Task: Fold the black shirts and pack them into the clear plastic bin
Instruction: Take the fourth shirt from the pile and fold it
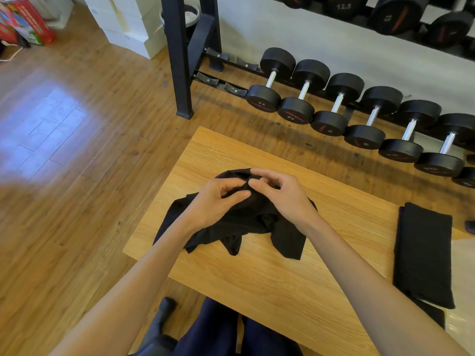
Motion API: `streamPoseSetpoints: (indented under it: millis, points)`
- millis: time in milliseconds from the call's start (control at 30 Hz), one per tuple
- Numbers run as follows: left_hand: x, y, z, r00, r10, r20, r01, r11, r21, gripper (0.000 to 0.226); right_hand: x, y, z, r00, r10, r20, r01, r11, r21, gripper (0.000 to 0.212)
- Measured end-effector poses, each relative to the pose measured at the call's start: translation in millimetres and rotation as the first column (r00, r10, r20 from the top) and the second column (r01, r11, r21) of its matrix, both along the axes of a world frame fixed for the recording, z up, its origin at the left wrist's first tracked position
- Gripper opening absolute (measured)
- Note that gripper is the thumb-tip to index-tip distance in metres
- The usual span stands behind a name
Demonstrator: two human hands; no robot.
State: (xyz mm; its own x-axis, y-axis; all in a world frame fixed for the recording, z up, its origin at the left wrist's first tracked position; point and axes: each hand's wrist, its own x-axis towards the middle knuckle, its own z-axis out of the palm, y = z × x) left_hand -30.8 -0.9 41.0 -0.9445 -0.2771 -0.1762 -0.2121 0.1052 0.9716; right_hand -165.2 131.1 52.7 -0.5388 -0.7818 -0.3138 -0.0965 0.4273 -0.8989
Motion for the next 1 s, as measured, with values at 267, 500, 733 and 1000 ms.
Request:
streamPoseSetpoints:
  millis: [267,500,733,1000]
  points:
    - [0,1,-4,0.988,0.155,0.008,-0.155,0.988,0.000,0.033,3,1,8,0.993,-0.113,0.016,0.114,0.982,-0.152,0.009]
    - [10,6,-19,0.953,0.301,-0.022,-0.298,0.927,-0.227,0.024,1,0,14,0.979,-0.200,0.036,0.203,0.958,-0.201,0.009]
    - [21,0,-35,0.924,0.376,0.064,-0.336,0.881,-0.333,0.019,-9,4,20,0.962,-0.273,0.029,0.272,0.937,-0.217,0.008]
    - [26,0,-40,0.918,0.393,0.052,-0.346,0.857,-0.382,0.013,-17,4,20,0.949,-0.313,-0.032,0.299,0.930,-0.215,0.009]
